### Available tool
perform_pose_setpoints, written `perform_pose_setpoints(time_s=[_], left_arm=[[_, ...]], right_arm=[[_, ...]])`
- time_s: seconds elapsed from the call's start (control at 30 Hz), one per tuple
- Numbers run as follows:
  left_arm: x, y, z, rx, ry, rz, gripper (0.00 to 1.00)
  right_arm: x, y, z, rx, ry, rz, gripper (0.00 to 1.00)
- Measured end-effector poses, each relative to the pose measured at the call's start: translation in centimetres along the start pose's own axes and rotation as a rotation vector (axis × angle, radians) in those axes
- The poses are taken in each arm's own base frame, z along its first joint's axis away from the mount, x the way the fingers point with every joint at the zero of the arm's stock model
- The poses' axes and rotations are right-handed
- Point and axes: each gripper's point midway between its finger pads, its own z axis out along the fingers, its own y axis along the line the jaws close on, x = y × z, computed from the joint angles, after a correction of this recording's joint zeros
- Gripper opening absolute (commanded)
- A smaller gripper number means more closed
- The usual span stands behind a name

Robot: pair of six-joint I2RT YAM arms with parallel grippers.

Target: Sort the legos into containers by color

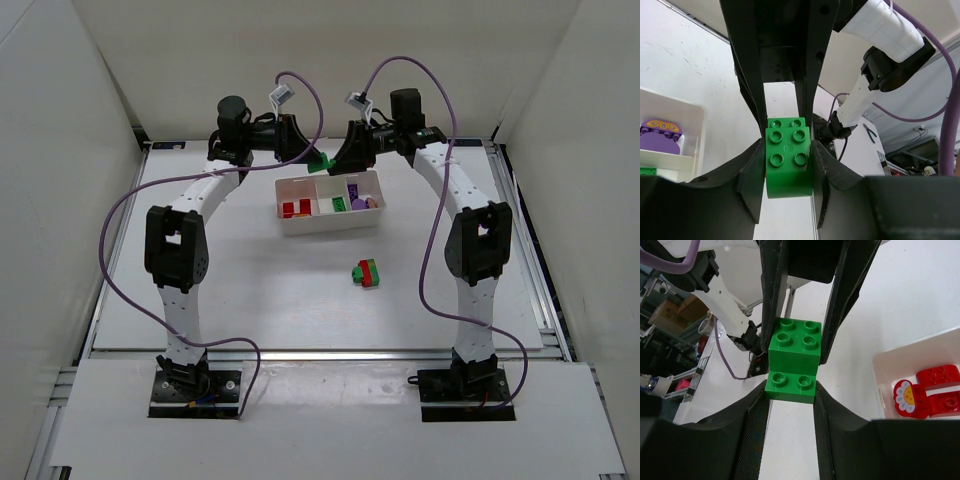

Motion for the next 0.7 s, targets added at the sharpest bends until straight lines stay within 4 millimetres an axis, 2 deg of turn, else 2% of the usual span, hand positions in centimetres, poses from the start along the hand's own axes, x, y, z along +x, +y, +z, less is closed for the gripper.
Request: perform_pose_setpoints(time_s=[0.07,0.13,0.17,0.2,0.27,0.3,0.4,0.7], left_arm=[[0.0,0.1,0.0,-0.002,-0.002,-0.001,0.10],[0.0,0.1,0.0,-0.004,-0.004,-0.001,0.10],[-0.1,0.2,0.0,-0.006,-0.005,0.001,0.10],[-0.1,0.3,0.0,-0.008,-0.007,0.001,0.10],[0.0,0.4,0.1,-0.012,-0.013,0.002,0.10],[0.0,0.5,0.1,-0.013,-0.015,0.003,0.10],[0.0,0.7,0.1,-0.018,-0.022,0.005,0.10],[-0.4,1.1,-0.2,-0.037,-0.043,0.012,0.10]], right_arm=[[0.0,-0.1,0.0,0.008,-0.001,0.003,0.19],[0.0,-0.3,0.0,0.016,-0.001,0.007,0.28],[0.0,-0.3,0.0,0.019,-0.001,0.008,0.44],[0.0,-0.4,0.0,0.022,-0.002,0.008,0.45],[0.0,-0.4,0.0,0.027,-0.002,0.006,0.40],[0.0,-0.5,0.0,0.029,-0.002,0.005,0.18],[0.1,-0.6,0.0,0.037,-0.002,0.004,0.01],[0.0,-0.8,-0.1,0.041,-0.003,-0.020,0.00]])
